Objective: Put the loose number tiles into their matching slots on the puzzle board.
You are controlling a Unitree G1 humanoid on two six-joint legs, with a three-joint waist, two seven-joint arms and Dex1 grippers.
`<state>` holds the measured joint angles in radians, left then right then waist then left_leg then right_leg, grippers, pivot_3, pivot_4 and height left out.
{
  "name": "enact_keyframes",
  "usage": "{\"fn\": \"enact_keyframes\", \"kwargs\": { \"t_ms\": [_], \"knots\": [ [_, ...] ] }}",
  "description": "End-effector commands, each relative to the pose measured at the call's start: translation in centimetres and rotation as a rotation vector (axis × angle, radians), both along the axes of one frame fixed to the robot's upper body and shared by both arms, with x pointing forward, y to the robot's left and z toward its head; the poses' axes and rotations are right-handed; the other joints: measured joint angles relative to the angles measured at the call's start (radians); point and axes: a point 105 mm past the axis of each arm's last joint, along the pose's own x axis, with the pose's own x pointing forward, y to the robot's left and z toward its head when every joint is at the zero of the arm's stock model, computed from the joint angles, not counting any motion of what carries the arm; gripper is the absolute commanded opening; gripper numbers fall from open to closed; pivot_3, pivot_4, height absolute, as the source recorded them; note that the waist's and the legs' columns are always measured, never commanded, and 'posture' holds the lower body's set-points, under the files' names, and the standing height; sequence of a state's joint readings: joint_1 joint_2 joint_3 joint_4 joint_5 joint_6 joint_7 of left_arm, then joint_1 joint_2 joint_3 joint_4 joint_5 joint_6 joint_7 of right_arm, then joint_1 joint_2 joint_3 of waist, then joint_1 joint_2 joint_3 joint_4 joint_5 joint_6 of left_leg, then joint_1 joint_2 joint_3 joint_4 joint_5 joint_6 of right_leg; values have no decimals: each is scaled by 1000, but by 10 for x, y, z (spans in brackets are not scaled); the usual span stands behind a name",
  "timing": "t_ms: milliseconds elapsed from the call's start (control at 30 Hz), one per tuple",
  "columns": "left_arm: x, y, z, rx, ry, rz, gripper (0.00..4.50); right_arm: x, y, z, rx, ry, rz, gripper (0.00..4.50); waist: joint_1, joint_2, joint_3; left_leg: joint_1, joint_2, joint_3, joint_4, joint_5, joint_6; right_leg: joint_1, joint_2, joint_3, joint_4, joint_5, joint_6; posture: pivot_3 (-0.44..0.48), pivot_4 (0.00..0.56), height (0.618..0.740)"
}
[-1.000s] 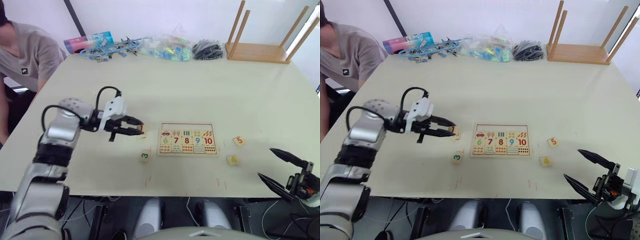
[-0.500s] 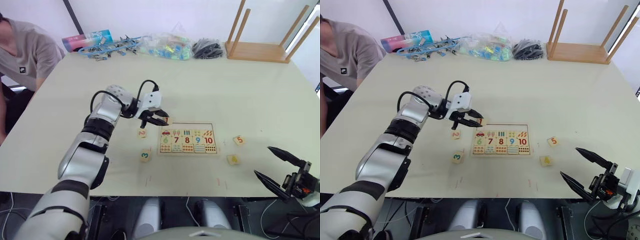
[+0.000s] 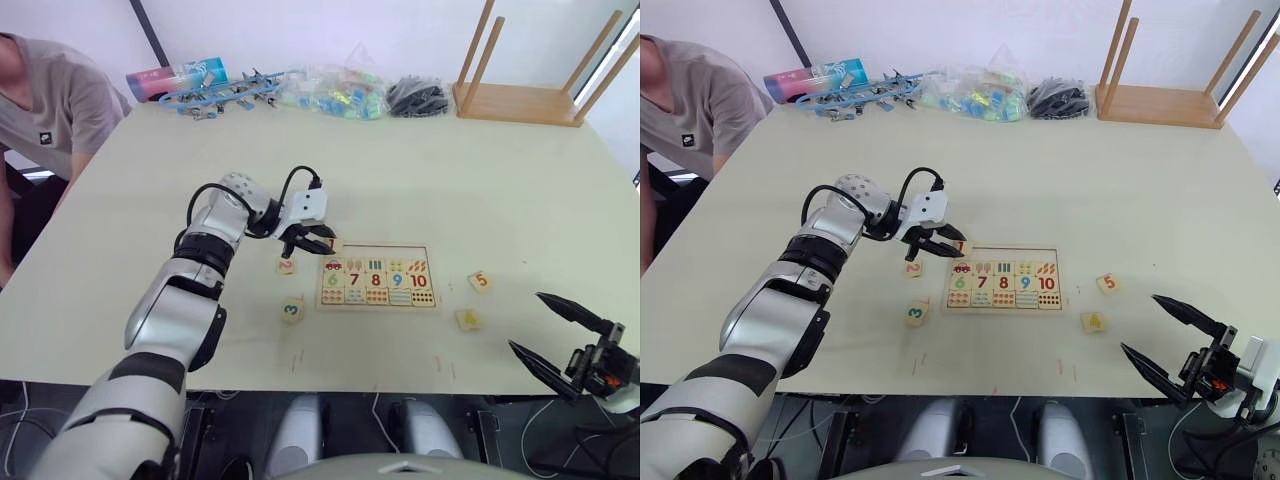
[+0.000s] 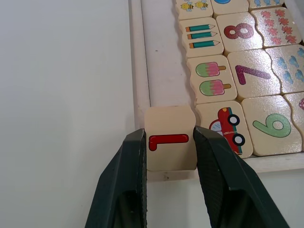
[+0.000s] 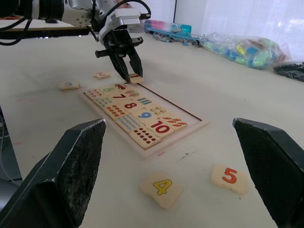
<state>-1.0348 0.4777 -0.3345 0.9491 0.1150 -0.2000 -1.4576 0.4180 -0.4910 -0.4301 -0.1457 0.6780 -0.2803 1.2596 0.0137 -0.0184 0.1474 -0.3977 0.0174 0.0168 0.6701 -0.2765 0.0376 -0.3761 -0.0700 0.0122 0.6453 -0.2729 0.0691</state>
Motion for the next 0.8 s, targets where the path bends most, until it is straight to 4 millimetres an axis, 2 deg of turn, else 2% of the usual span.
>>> {"fn": "enact_keyframes", "kwargs": {
  "t_ms": [33, 800],
  "knots": [
    [2, -4, 7, -38, -3, 6, 951, -1, -3, 4, -21, -34, -7, 4500, 0, 0, 0, 0, 0, 0, 0, 0, 0, 0, 0, 0, 0, 0, 0, 0, 150, 740],
    [1, -9, 3, -65, 10, 7, 951, -4, -3, -2, -31, -22, 0, 4500, -1, 0, 0, 0, 0, 0, 0, 0, 0, 0, 0, 0, 1, 0, 0, 0, 150, 740]
  ]
}}
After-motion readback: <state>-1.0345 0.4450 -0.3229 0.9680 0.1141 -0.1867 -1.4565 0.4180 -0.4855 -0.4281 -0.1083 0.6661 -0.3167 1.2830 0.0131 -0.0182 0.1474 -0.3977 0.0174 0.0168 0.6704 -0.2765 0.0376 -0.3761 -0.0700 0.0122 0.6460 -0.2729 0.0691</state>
